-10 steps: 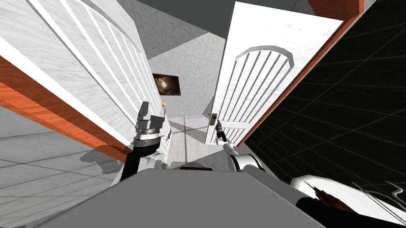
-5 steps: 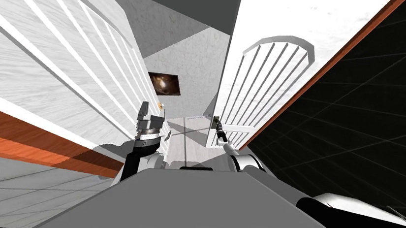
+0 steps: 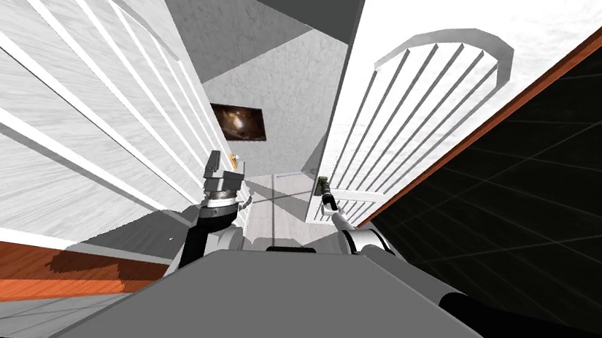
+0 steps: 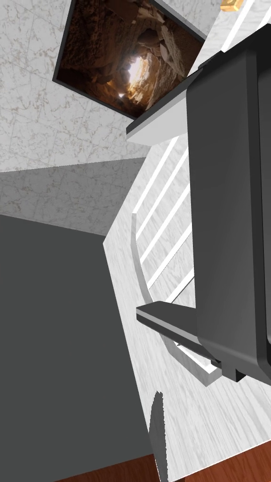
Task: Push the door open
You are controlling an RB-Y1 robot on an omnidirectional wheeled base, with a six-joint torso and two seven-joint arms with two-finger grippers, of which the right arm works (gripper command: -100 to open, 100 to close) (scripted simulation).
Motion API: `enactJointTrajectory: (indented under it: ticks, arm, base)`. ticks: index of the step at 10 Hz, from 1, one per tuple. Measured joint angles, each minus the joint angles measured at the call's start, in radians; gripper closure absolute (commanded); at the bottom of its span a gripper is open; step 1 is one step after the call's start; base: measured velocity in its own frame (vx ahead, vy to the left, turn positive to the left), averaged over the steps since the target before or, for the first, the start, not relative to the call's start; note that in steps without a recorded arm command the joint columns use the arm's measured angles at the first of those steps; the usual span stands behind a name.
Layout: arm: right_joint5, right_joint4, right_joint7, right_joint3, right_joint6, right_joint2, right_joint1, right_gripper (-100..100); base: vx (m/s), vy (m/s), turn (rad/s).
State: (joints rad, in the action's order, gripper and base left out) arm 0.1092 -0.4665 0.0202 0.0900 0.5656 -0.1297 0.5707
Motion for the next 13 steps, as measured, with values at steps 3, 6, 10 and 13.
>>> enactJointTrajectory:
  ticks: [3, 6, 10, 13]
  arm:
    - [0.0, 0.002, 0.0, 0.0, -0.002, 0.0, -0.003, 100]
    - [0.001, 0.001, 0.0, 0.002, -0.009, -0.001, -0.011, 100]
    - [0.013, 0.008, -0.014, 0.027, -0.011, -0.008, -0.014, 100]
    - [0.021, -0.021, -0.021, 0.042, -0.023, -0.019, -0.022, 100]
  base:
    - [-0.021, 0.0, -0.002]
    - [0.078, 0.021, -0.023]
    - [0.193, 0.062, -0.037]
    - [0.118, 0.029, -0.015]
